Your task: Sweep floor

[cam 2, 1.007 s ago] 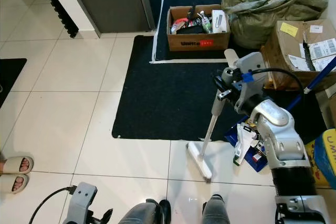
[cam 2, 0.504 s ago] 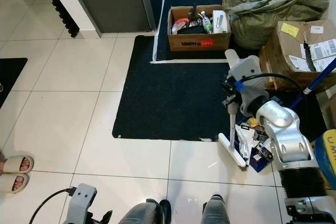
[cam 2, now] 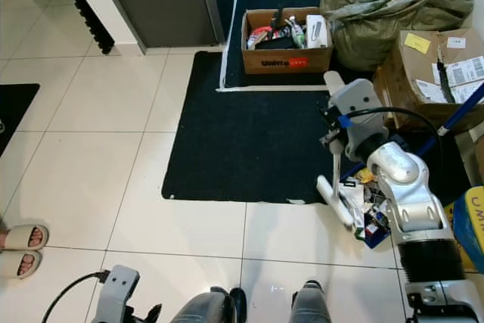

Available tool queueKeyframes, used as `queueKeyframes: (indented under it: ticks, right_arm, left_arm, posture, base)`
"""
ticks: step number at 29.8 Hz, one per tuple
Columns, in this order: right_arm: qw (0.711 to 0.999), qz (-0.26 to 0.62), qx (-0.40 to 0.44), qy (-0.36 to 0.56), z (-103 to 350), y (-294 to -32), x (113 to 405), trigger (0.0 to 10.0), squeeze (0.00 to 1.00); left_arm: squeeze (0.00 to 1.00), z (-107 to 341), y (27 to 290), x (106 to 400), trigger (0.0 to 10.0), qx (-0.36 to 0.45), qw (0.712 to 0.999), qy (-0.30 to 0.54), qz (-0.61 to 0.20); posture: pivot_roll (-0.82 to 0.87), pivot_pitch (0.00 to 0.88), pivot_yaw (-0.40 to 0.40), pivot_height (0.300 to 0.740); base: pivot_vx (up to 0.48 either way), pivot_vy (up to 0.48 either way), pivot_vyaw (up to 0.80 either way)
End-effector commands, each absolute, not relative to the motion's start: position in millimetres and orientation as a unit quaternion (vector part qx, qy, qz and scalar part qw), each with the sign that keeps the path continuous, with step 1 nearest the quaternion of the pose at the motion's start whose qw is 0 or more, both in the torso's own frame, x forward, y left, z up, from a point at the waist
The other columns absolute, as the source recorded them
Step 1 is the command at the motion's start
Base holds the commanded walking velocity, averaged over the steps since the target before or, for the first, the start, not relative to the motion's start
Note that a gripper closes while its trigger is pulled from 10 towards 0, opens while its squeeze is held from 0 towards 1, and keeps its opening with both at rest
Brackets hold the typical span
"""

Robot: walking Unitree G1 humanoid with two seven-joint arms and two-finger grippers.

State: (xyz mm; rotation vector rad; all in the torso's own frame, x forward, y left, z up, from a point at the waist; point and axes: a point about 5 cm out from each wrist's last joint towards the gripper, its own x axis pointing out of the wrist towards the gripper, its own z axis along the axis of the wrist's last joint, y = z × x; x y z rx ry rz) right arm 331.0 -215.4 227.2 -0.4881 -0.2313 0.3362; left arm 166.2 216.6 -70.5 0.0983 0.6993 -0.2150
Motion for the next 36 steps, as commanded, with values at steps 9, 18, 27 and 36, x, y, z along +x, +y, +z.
queueKeyframes:
  ticks: [9, 18, 27, 36]
  right_arm:
    - [0.943, 0.177, -0.245, -0.14, 230.9, -207.4, 329.2, 10.0, 0.0]
    - [0.957, 0.19, -0.195, -0.101, 224.0, -208.7, 328.0, 10.0, 0.0]
    - [0.97, 0.215, -0.102, -0.052, 225.8, -209.4, 325.2, 10.0, 0.0]
    - [0.982, 0.142, 0.107, -0.063, 204.0, -180.9, 335.1, 10.0, 0.0]
  left_arm:
    - [0.0, -78.0, 221.0, 150.1, 10.0, 0.045, 0.922, 0.372, -0.096]
    - [0.0, -78.1, 218.8, 151.3, 10.0, 0.042, 0.922, 0.371, -0.098]
    - [0.0, -78.6, 215.3, 152.5, 10.0, 0.038, 0.922, 0.372, -0.1]
    - [0.0, -77.8, 209.1, 166.1, 10.0, 0.04, 0.92, 0.38, -0.083]
  posture:
    - [-0.05, 0.309, 0.106, 0.74]
    - [-0.05, 0.306, 0.106, 0.74]
    - [-0.06, 0.294, 0.1, 0.74]
    - [-0.09, 0.172, 0.071, 0.74]
  base:
    - [0.0, 0.0, 0.0]
    - [0.0, 0.0, 0.0]
    - [0.0, 0.0, 0.0]
    - [0.0, 0.0, 0.0]
